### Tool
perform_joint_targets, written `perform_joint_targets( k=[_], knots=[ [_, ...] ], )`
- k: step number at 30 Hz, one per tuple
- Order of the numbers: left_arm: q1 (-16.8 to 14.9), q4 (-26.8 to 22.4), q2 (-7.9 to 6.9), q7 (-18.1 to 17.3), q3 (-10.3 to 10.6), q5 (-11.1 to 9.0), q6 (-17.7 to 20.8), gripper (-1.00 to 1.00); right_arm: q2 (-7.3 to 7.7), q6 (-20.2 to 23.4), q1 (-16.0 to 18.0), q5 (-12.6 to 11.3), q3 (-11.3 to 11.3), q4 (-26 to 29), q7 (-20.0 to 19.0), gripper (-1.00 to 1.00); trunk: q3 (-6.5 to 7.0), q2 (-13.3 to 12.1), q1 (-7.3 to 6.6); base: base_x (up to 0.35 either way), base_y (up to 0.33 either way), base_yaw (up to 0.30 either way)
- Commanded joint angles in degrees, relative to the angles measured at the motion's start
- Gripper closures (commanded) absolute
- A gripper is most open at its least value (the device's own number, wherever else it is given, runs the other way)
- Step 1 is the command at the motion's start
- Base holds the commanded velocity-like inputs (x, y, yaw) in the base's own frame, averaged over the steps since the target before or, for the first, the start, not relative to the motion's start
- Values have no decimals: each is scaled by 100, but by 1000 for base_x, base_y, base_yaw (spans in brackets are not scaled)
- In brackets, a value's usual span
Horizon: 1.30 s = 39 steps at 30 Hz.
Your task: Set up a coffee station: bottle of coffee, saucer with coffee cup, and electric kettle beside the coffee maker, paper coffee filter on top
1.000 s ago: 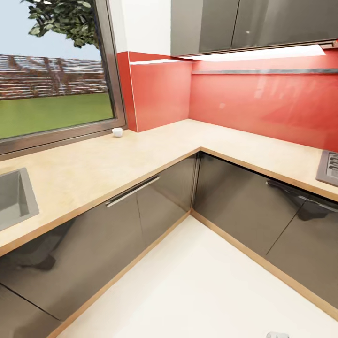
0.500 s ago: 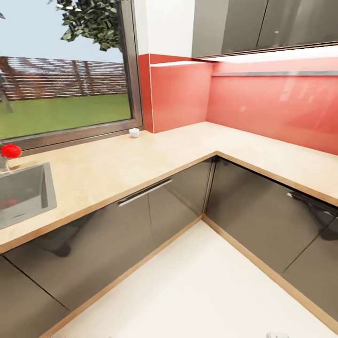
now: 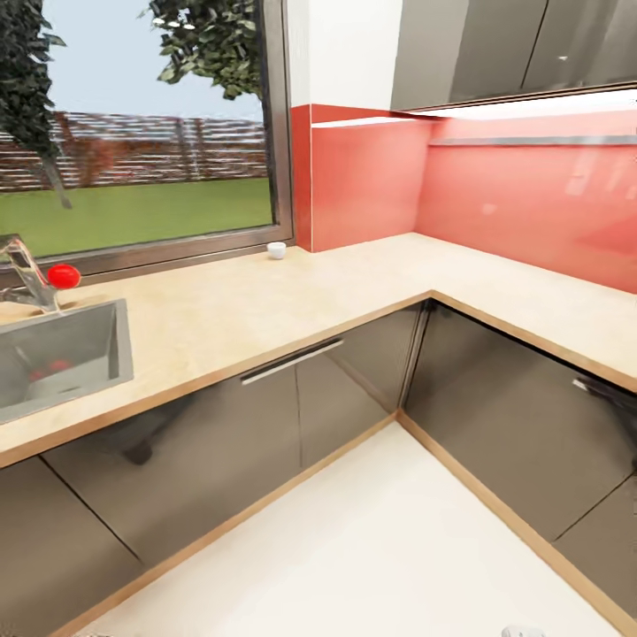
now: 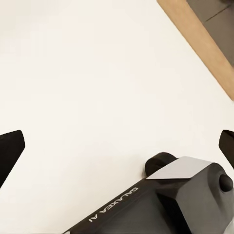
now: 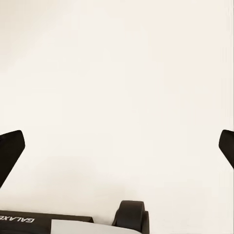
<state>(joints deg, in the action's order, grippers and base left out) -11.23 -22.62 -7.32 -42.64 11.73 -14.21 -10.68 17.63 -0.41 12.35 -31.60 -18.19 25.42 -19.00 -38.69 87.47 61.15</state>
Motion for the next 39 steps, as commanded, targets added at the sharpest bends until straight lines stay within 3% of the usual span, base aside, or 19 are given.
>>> perform_joint_targets(
  k=[1,9,25,39],
  knots=[
    [-5,3,-6,3,40,-27,-35,-100,5,-4,4,-57,-36,-2,-6,-100,-5,2,0,0,-275,28],
    [-4,3,-6,2,40,-28,-38,-100,5,-8,4,-57,-37,-2,-1,-100,-4,2,0,0,-271,100],
    [-3,3,-6,1,40,-29,-37,-100,4,-5,4,-49,-46,-2,184,-100,-4,2,0,0,-48,258],
    [-2,3,-6,1,40,-29,-37,-100,4,-6,4,-48,-44,-2,187,-100,-4,2,0,0,-274,79]
  ],
)
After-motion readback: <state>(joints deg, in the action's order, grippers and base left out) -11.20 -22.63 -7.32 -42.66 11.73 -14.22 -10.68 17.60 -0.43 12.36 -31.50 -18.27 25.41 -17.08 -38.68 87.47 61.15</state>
